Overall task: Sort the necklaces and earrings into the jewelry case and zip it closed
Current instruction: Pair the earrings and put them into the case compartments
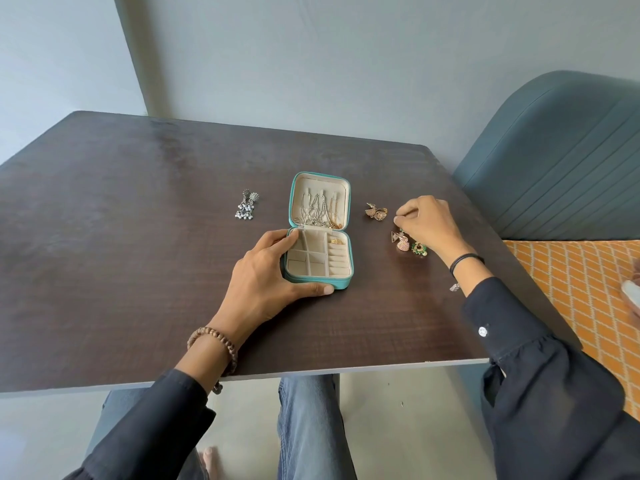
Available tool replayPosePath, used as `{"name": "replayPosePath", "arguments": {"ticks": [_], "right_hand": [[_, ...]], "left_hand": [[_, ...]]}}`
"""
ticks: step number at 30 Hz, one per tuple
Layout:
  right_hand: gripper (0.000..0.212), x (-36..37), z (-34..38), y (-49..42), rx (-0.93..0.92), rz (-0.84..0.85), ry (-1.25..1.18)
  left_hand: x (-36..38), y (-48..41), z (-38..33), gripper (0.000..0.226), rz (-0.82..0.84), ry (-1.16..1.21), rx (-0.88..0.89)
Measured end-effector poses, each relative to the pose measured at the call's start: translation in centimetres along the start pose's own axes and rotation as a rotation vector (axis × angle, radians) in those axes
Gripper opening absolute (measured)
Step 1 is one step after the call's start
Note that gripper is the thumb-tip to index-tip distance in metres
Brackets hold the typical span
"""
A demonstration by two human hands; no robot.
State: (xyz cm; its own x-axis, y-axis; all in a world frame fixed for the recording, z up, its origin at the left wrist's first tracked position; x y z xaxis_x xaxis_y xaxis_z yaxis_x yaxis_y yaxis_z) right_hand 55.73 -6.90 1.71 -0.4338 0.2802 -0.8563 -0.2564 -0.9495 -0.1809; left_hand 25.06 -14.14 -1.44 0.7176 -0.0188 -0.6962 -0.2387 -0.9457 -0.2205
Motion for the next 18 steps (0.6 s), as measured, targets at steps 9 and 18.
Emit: {"name": "replayPosePath", "arguments": {"ticks": [9, 18], "right_hand": [[0.016, -0.6, 0.4, 0.0, -0.074, 0.038, -0.012], [0.012, -2.3, 2.2, 2.2, -0.169, -0.032, -0.193]], "left_hand": [[0.0, 0.0, 0.0, 0.110, -0.007, 0.000, 0.000], [0.0, 0.1, 0.0, 0.110, 0.003, -0.008, 0.003]]}}
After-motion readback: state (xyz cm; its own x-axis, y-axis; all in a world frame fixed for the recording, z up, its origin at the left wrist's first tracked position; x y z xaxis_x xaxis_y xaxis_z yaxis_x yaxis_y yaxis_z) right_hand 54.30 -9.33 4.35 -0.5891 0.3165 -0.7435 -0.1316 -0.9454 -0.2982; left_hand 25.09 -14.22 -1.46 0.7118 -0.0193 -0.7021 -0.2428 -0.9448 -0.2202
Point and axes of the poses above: each hand's wrist, its own y-axis away from the middle knuckle, its own x-axis out of the palm, z = x × y, the point moved 9 cm from there along -y, towards the middle knuckle
